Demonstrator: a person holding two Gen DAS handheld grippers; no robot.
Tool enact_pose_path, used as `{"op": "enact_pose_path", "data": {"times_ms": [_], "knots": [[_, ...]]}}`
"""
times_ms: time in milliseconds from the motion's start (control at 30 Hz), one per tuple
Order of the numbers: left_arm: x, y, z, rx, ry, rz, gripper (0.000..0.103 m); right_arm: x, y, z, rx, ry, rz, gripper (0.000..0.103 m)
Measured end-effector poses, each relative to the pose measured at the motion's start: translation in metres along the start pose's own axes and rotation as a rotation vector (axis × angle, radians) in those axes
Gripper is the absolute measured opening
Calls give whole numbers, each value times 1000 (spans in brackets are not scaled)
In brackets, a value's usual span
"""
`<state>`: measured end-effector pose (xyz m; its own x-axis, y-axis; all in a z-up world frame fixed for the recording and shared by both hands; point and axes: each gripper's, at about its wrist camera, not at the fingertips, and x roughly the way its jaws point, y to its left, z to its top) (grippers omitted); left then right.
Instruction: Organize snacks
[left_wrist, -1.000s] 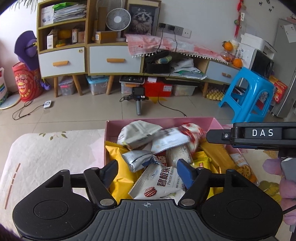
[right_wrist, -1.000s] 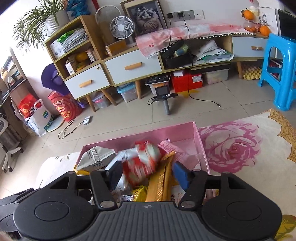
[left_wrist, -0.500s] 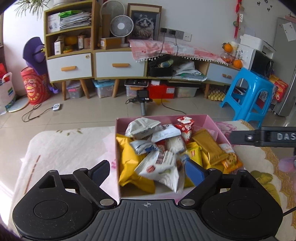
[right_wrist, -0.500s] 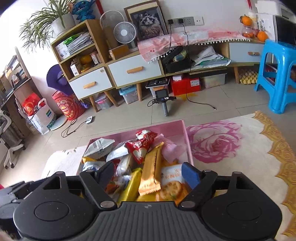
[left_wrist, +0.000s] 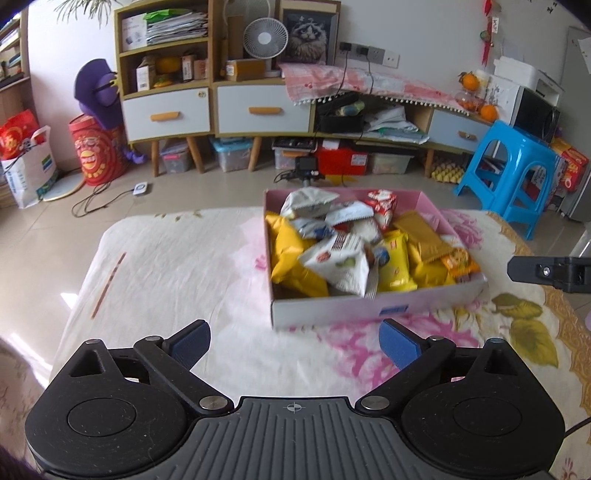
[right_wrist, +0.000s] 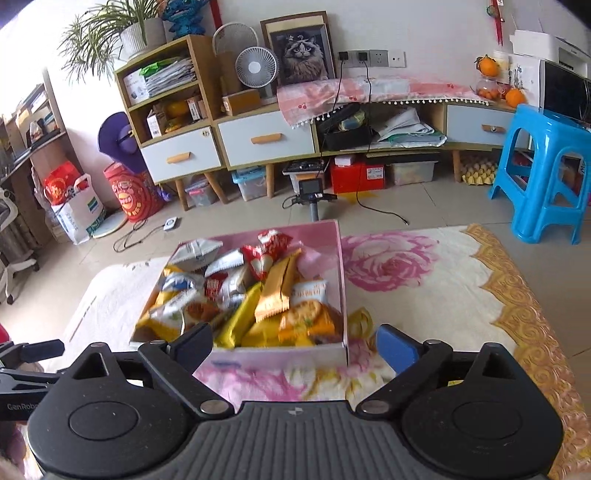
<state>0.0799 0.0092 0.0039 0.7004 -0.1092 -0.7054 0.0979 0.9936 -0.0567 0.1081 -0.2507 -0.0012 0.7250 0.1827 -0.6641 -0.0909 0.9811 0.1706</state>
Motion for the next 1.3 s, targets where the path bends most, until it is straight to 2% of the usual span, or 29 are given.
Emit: {"op": "enact_pose_path", "data": {"times_ms": [300, 467, 867, 1300], "knots": [[-18, -5, -33, -35, 39, 49, 101, -13, 22, -36, -37, 29, 6, 93], [-20, -8, -43, -75, 79, 92, 101, -16, 32, -49, -75, 42, -23, 93], [-32, -29, -37, -67, 51, 135, 103, -23, 47, -54, -179, -5, -81, 93], [-28, -32, -43, -90, 75, 156, 103, -25, 40, -55, -129, 9, -102, 94]]}}
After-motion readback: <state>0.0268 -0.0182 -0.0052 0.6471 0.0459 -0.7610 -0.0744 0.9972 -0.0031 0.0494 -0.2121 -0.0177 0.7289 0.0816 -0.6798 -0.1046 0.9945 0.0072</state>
